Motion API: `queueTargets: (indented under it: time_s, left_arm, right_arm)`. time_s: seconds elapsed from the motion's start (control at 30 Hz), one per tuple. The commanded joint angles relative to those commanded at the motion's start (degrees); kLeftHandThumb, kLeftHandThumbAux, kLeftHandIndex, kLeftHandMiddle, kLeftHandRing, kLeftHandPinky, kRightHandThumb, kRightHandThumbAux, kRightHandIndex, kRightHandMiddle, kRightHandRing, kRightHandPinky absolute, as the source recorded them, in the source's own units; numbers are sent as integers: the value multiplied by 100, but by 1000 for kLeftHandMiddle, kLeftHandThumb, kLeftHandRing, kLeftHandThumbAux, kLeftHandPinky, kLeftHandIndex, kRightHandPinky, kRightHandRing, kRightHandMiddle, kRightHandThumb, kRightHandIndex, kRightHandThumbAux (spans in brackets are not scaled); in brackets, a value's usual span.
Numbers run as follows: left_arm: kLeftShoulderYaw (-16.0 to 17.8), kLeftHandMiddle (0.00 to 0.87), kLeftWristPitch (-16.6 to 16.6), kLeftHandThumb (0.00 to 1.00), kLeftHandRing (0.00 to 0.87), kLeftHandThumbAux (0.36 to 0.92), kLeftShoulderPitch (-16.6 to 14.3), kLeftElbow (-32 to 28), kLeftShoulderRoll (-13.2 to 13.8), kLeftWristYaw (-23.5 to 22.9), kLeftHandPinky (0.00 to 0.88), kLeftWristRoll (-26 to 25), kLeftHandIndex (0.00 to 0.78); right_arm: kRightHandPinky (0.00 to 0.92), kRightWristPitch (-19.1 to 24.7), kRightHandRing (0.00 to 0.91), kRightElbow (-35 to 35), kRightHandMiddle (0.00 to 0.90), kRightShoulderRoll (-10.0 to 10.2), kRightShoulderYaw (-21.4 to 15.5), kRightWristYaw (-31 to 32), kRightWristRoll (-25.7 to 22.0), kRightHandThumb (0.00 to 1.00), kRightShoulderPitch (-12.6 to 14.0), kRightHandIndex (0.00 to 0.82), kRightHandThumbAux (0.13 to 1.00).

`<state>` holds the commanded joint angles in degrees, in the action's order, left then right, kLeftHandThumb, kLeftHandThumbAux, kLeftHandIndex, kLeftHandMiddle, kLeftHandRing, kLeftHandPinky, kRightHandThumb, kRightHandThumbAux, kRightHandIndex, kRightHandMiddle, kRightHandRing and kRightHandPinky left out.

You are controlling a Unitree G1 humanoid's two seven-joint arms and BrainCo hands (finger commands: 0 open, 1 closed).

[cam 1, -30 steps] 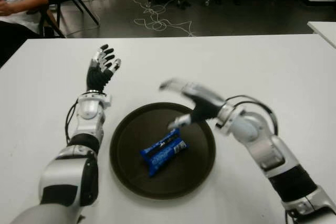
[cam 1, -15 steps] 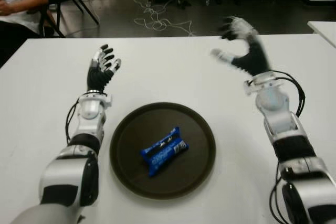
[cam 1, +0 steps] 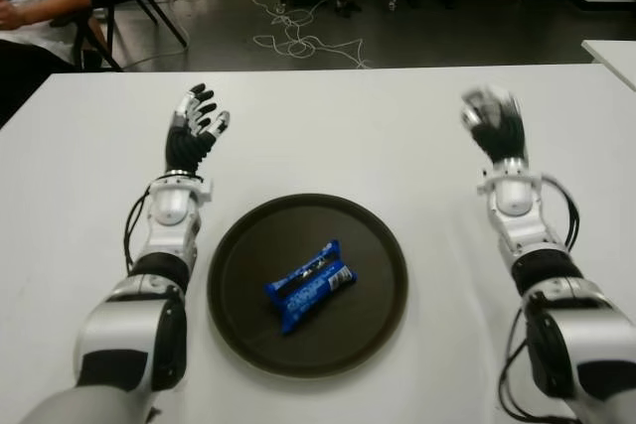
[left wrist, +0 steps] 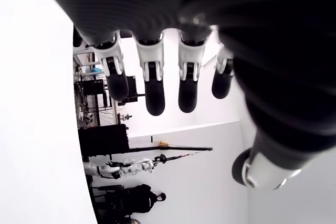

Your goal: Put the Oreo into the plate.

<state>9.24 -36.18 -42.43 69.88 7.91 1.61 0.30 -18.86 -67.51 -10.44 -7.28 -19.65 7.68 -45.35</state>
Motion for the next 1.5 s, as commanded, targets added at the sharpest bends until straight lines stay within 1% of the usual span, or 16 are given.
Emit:
queueTargets:
  time_s: [0.13, 0.27, 0.5, 0.67, 0.8, 0.97, 1.07, 1.13, 1.37, 1.5]
  left_arm:
    - [-4, 152, 6, 48, 116, 673, 7, -4, 4, 9, 96, 8, 119]
    - [-63, 152, -14, 43, 113, 675, 19, -10, 28, 92, 99, 96, 119]
    - [-45, 159, -25, 35, 123, 685, 29, -22, 31, 78, 111, 76, 125]
    - [-61, 159, -76, 26, 124, 695, 39, -31, 44, 96, 112, 102, 126]
    - [-69, 159, -77, 25, 123, 701, 38, -25, 53, 107, 104, 111, 128]
    - [-48, 162, -32, 35, 128, 683, 29, -7, 49, 82, 118, 81, 132]
    - [26, 170, 36, 43, 136, 672, 16, -1, 22, -37, 129, -32, 137]
    - [55, 163, 66, 49, 131, 661, 12, -2, 16, -106, 123, -77, 127]
    - [46, 156, 78, 61, 125, 661, 10, -4, 27, -136, 129, -65, 115]
    - [-12, 157, 28, 56, 126, 661, 19, -4, 48, -45, 129, 28, 117]
  right_arm:
    - [707, -21, 739, -44, 763, 15, 69, -101, 36, 703, -44, 436, 718]
    - [712, -146, 747, 30, 768, 1, 246, -175, 206, 703, 68, 436, 719]
    - [726, -317, 757, 15, 772, -30, 405, -131, 236, 704, 98, 437, 718]
    - [738, -544, 767, 16, 780, -16, 452, -70, 211, 705, 142, 439, 717]
    - [740, -614, 773, -15, 788, -14, 468, -59, 197, 705, 153, 439, 717]
    - [749, -661, 777, -38, 792, -9, 474, -52, 192, 705, 162, 440, 717]
    - [763, -677, 783, -50, 794, -8, 477, -45, 189, 706, 166, 440, 716]
    - [773, -675, 790, -57, 797, -10, 487, -58, 202, 706, 168, 440, 716]
    - [793, -656, 803, -72, 803, -16, 514, -106, 235, 705, 170, 440, 716]
    - [804, -634, 810, -88, 808, -21, 551, -168, 280, 705, 170, 440, 716]
